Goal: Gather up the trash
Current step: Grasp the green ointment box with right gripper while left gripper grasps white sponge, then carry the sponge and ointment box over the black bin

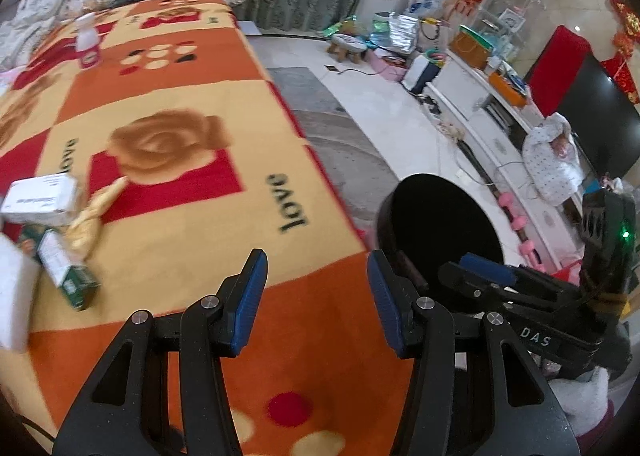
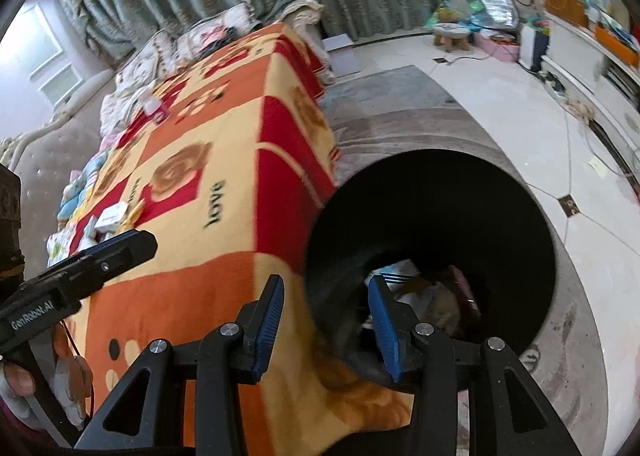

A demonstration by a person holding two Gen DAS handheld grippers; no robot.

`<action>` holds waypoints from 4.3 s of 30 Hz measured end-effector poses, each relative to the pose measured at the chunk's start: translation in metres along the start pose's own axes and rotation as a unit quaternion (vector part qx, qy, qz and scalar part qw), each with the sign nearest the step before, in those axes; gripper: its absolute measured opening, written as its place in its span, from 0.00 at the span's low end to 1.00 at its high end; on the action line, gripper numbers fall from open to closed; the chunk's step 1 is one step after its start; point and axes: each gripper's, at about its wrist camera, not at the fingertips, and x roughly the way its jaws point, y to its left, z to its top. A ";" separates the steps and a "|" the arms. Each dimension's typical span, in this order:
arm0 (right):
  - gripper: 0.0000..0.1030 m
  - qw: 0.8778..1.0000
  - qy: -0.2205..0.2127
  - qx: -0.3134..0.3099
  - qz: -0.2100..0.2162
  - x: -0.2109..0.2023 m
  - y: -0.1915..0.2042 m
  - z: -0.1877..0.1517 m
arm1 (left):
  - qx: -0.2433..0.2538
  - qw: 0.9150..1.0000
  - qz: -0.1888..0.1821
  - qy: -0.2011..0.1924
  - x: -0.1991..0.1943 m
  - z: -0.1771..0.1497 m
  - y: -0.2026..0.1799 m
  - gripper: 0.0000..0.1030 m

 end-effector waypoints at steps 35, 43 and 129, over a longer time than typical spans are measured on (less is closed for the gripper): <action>0.28 0.945 0.069 -0.313 0.070 0.151 0.305 0.007 | -0.073 0.992 0.102 -0.003 -0.118 -0.062 0.215 0.54; 0.27 0.953 0.057 -0.287 0.084 0.107 0.265 -0.003 | -0.022 0.991 0.135 0.012 -0.075 -0.045 0.218 0.56; 0.24 0.996 -0.008 -0.093 0.009 0.012 0.052 0.005 | 0.058 0.998 -0.034 0.012 -0.004 -0.009 -0.001 0.25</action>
